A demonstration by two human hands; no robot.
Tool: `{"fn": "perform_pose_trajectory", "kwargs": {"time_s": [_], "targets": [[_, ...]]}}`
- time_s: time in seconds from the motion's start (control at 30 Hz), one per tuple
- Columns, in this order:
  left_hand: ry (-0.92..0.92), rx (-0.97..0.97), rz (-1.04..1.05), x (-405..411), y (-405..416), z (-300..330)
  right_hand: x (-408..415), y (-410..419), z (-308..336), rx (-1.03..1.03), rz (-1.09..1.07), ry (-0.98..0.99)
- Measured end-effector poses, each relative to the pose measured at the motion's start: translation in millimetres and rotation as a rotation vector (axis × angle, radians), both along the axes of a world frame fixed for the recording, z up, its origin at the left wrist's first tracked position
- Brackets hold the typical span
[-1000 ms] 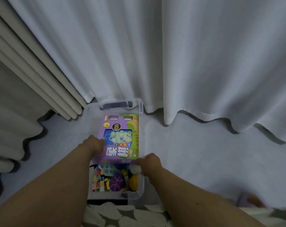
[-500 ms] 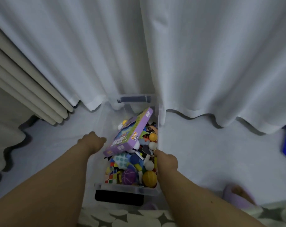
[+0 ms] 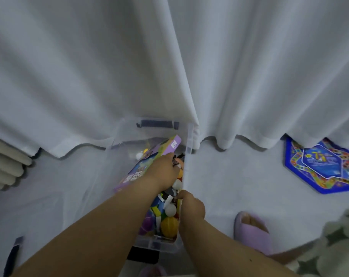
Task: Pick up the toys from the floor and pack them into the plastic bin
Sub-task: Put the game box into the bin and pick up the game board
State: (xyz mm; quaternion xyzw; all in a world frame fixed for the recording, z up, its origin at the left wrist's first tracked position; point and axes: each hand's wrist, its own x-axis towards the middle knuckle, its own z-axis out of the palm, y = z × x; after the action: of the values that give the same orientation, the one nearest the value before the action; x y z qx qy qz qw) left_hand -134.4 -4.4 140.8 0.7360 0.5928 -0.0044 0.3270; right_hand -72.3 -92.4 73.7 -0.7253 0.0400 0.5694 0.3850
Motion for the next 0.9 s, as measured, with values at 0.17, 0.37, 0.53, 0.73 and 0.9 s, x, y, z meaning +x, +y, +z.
{"fn": "perform_pose_trajectory", "kwargs": {"time_s": [0.17, 0.37, 0.53, 0.73, 0.9], "targets": [[0.058, 0.327, -0.25, 73, 0, -8, 82, 17, 12, 0.148, 0.13, -0.294], [-0.058, 0.113, -0.329, 172, -4, -29, 231, 31, -5, 0.059, 0.03, -0.573], [-0.117, -0.282, -0.285, 237, -4, -63, 340, 19, -42, -0.163, 0.088, -0.687], [-0.258, -0.508, -0.157, 293, -2, -104, 409, 18, -93, -0.327, 0.273, -0.682], [-0.33, -0.591, -0.052, 315, 2, -121, 430, 16, -116, -0.319, 0.423, -0.692]]}}
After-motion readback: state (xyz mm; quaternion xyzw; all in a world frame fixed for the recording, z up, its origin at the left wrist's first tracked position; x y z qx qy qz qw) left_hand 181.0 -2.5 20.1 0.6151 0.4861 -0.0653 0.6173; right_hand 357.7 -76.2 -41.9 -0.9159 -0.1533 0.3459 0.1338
